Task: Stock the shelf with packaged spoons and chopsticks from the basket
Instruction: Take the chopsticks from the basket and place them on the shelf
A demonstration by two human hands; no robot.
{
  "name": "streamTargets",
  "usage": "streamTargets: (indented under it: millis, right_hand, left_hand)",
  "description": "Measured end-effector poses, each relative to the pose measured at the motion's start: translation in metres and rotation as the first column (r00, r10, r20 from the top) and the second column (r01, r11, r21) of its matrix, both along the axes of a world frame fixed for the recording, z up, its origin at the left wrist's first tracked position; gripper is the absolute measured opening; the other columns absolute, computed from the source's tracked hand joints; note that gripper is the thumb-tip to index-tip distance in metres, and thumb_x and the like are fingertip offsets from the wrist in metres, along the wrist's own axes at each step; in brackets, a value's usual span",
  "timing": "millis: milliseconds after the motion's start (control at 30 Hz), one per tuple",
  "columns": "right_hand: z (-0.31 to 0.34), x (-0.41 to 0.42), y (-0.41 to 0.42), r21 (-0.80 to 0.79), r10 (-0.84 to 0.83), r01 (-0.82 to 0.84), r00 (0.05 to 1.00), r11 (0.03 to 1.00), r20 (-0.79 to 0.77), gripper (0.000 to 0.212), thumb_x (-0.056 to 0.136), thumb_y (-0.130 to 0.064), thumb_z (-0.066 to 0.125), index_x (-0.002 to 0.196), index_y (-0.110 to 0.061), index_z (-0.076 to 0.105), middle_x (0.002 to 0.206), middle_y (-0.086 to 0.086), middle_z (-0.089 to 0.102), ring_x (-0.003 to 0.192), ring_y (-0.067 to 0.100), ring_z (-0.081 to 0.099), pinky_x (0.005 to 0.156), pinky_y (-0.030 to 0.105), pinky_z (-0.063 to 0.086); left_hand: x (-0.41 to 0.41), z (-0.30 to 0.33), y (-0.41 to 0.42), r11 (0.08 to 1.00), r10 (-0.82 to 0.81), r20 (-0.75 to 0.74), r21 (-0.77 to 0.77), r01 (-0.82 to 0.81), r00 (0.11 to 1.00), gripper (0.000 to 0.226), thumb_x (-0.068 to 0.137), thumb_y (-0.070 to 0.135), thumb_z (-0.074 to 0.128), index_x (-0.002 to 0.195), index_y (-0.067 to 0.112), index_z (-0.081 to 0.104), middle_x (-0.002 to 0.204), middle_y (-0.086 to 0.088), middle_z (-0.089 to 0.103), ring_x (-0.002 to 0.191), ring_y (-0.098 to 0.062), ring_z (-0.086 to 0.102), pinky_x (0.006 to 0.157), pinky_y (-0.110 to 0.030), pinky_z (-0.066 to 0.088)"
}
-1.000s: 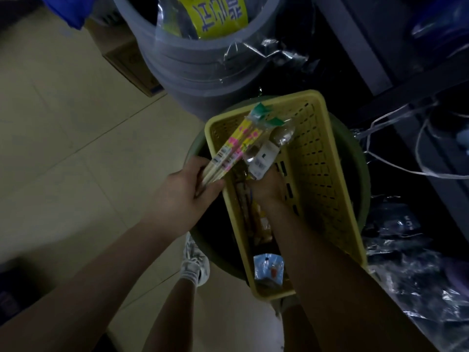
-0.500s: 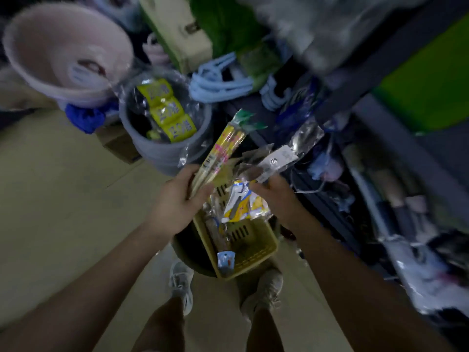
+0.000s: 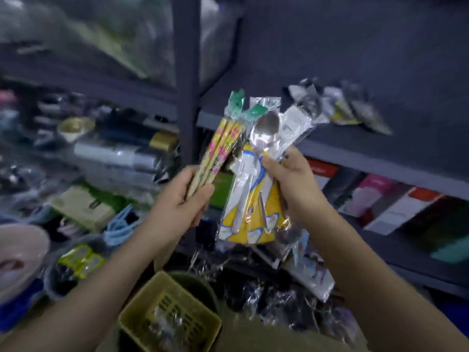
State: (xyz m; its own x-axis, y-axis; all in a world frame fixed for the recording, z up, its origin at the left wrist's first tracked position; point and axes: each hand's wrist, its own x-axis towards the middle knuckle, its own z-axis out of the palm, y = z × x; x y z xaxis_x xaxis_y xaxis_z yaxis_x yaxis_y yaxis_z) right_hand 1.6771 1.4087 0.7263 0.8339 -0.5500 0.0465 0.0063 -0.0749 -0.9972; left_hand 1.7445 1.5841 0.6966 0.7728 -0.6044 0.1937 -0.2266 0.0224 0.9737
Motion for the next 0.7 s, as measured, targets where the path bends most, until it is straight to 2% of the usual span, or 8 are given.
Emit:
streamTargets:
  millis: [133,267,300,367,433,500,600,700]
  right_hand:
    - [0.053,0.007,-0.060,-0.020,-0.072,0.073,0.997,0.997,0.030,0.012,0.087,-0.012,0.057,0.099,-0.013,0.060,0.084,0.009,0.070,0.071,0.021,0.066,0.066,0.033,0.055]
    - [0.081,0.041,-0.122,0.024,-0.199,0.200,0.979,0.979,-0.050,0.034,0.085,-0.012,0.062,0.115,0.004,0.057,0.110,0.022,0.065,0.088,0.031,0.065,0.083,0.046,0.053]
    - [0.085,0.049,-0.139,0.009,-0.217,0.218,0.972,0.976,-0.092,0.034,0.082,-0.015,0.064,0.110,0.003,0.057,0.107,0.021,0.065,0.088,0.030,0.064,0.078,0.042,0.054]
    - [0.094,0.057,-0.164,-0.012,-0.198,0.199,0.969,0.980,-0.149,0.011,0.084,-0.013,0.062,0.086,-0.004,0.056,0.085,0.013,0.061,0.072,0.024,0.057,0.064,0.029,0.047]
    - [0.102,0.063,-0.184,-0.044,-0.184,0.178,0.960,0.983,-0.212,0.026,0.087,-0.008,0.058,0.066,-0.015,0.044,0.069,0.002,0.048,0.059,0.017,0.046,0.055,0.025,0.041]
    - [0.105,0.067,-0.200,-0.087,-0.208,0.194,0.955,0.977,-0.213,0.030,0.088,-0.004,0.054,0.063,-0.015,0.041,0.067,0.001,0.044,0.061,0.017,0.047,0.060,0.031,0.046]
    - [0.110,0.057,-0.214,-0.151,-0.276,0.260,0.956,0.954,-0.098,0.015,0.089,-0.008,0.052,0.090,0.007,0.057,0.082,0.013,0.055,0.082,0.026,0.055,0.074,0.035,0.047]
    - [0.117,0.013,-0.216,-0.073,-0.120,0.121,0.993,0.990,0.020,0.038,0.096,-0.030,0.046,0.122,-0.004,0.054,0.116,0.011,0.060,0.110,0.024,0.057,0.098,0.039,0.046]
  left_hand:
    - [-0.002,0.043,-0.061,0.991,-0.111,-0.228,-0.098,0.090,0.967,0.024,0.092,0.004,0.039,0.085,0.023,0.053,0.048,0.005,0.049,0.033,-0.009,0.031,0.036,-0.016,0.018]
    - [0.003,0.079,-0.114,0.985,-0.133,-0.381,-0.151,0.080,0.915,0.033,0.082,-0.006,0.031,0.076,0.017,0.053,0.055,-0.005,0.048,0.030,-0.011,0.033,0.038,-0.014,0.020]
    - [0.004,0.085,-0.125,0.988,-0.106,-0.377,-0.146,0.054,0.920,0.031,0.082,-0.006,0.032,0.077,0.016,0.053,0.059,-0.006,0.049,0.031,-0.011,0.036,0.036,-0.013,0.023]
    - [0.005,0.092,-0.143,0.992,-0.035,-0.318,-0.125,-0.005,0.948,0.029,0.083,-0.007,0.035,0.081,0.016,0.054,0.064,-0.006,0.052,0.035,-0.011,0.041,0.035,-0.015,0.029]
    - [0.004,0.097,-0.158,0.994,0.014,-0.226,-0.105,-0.039,0.974,0.028,0.086,-0.005,0.040,0.086,0.018,0.056,0.067,-0.006,0.056,0.040,-0.012,0.046,0.037,-0.019,0.036]
    - [0.000,0.107,-0.174,0.996,0.009,-0.164,-0.086,-0.024,0.986,0.027,0.087,-0.002,0.045,0.094,0.021,0.057,0.072,-0.007,0.060,0.044,-0.012,0.052,0.041,-0.022,0.044]
    - [-0.009,0.120,-0.207,0.997,-0.017,-0.139,-0.082,0.006,0.990,0.028,0.086,0.001,0.050,0.108,0.017,0.056,0.074,-0.004,0.062,0.047,-0.009,0.055,0.045,-0.021,0.048]
    - [-0.024,0.128,-0.247,0.990,-0.104,-0.112,-0.111,0.091,0.988,0.025,0.091,0.004,0.045,0.111,0.017,0.054,0.071,-0.001,0.058,0.047,-0.008,0.049,0.044,-0.020,0.042]
